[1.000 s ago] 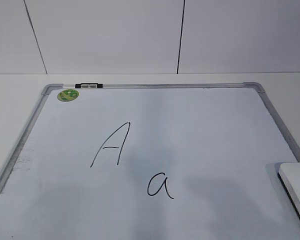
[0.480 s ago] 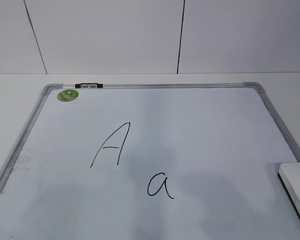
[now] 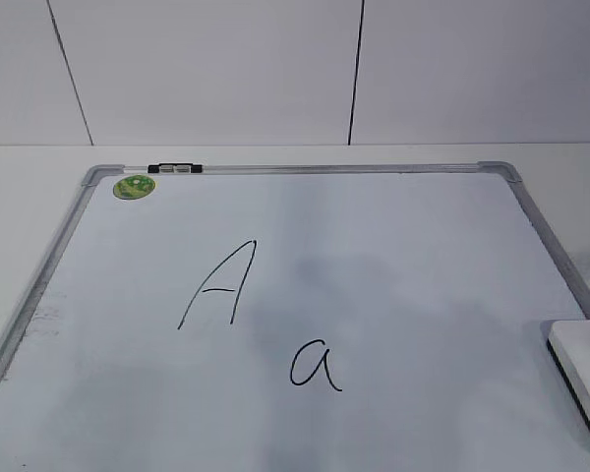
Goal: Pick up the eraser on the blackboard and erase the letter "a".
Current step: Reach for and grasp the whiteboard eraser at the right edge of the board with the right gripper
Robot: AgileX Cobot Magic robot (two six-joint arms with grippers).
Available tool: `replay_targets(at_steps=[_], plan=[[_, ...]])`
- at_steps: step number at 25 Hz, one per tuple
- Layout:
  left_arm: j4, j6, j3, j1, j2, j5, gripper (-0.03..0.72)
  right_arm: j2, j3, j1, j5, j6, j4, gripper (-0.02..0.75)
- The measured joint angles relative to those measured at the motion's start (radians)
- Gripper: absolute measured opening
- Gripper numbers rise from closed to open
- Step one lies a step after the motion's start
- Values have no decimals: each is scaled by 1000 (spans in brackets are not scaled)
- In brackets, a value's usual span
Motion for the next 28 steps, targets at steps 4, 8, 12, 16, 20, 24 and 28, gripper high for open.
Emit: replay_targets(at_steps=[4,8,12,16,20,24,28], plan=[[0,0,0,0,0,0,235,88,-41,2,-36,-30,26,578],[0,0,0,0,0,0,235,162,-88,17,-29,-37,41,579],[0,0,0,0,0,0,235,269,-152,39,40,-40,45,579],[0,0,0,0,0,0,235,375,-193,49,98,-20,51,579],[0,0,0,0,0,0,235,461,-205,59,111,33,62,579],[0,0,0,0,0,0,235,534,-207,61,130,99,72,579],[0,0,0,0,0,0,235,589,-207,103,138,152,52,579]])
